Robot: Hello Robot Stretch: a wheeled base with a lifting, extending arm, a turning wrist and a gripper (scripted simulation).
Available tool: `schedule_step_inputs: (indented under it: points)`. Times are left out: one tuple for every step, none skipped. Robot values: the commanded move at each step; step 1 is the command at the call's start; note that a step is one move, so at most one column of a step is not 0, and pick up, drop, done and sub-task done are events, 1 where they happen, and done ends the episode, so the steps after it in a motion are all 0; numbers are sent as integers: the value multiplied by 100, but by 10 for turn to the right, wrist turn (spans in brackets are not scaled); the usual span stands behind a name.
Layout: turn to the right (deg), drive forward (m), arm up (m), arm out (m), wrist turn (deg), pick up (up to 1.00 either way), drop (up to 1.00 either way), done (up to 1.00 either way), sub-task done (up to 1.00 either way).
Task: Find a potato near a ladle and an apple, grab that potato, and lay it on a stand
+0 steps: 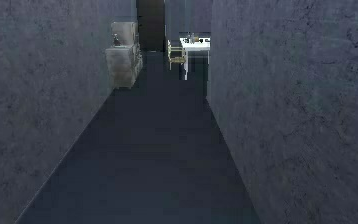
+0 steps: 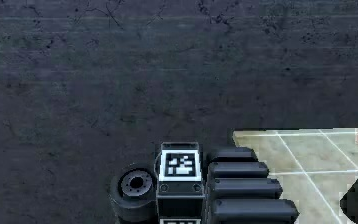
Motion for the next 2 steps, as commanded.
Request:
schedule_step_inputs:
  points:
    - [0,20,0,0,0,0,0,0,0]
    - [0,100,0,0,0,0,0,0,0]
